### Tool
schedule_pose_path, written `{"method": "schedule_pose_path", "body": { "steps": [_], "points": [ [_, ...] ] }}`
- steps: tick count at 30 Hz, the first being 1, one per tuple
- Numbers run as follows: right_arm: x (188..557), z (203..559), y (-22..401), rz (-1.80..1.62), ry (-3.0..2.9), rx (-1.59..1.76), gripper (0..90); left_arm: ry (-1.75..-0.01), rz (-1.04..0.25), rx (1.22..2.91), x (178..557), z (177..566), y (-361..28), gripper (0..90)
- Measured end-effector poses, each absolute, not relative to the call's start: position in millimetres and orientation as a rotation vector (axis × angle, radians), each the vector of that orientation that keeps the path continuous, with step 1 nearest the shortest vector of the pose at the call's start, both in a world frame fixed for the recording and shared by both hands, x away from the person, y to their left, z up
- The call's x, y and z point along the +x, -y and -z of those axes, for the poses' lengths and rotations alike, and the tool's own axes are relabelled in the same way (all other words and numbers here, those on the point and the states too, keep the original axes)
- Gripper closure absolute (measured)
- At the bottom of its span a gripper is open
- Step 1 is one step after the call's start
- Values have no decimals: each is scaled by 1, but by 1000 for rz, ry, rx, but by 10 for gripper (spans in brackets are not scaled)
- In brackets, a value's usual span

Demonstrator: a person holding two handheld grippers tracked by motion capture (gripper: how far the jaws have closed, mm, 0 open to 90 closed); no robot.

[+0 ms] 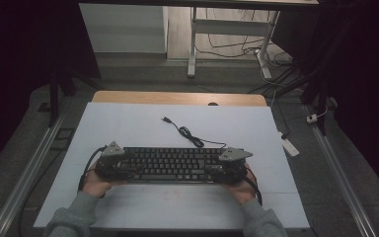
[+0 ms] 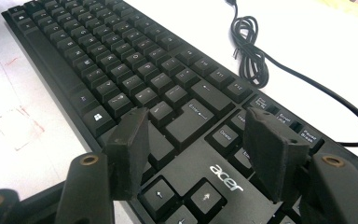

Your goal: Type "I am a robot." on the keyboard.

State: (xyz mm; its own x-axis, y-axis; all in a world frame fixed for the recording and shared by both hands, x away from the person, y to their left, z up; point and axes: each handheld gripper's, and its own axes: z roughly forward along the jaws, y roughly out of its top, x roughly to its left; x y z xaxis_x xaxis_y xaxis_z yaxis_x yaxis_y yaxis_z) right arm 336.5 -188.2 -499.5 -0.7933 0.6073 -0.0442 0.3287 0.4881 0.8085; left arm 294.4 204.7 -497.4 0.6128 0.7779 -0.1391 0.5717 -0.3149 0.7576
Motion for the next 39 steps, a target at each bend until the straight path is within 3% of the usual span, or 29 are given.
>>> {"method": "schedule_pose_path", "body": {
  "steps": [16,27,33,38,39],
  "points": [
    [338,496,185,-1221,-2406,773,427,-1082,-325,2017,281,504,-216,262],
    [344,492,156,-1222,-2484,701,483,-1074,-322,2035,282,506,-214,253],
    [348,490,141,-1231,-2535,668,653,-1073,-321,2037,282,507,-214,252],
    [350,493,130,-1229,-2619,648,882,-1070,-322,2041,282,507,-212,251],
    [351,494,128,-1215,-2636,644,895,-1070,-321,2041,282,507,-212,251]
  ]
}}
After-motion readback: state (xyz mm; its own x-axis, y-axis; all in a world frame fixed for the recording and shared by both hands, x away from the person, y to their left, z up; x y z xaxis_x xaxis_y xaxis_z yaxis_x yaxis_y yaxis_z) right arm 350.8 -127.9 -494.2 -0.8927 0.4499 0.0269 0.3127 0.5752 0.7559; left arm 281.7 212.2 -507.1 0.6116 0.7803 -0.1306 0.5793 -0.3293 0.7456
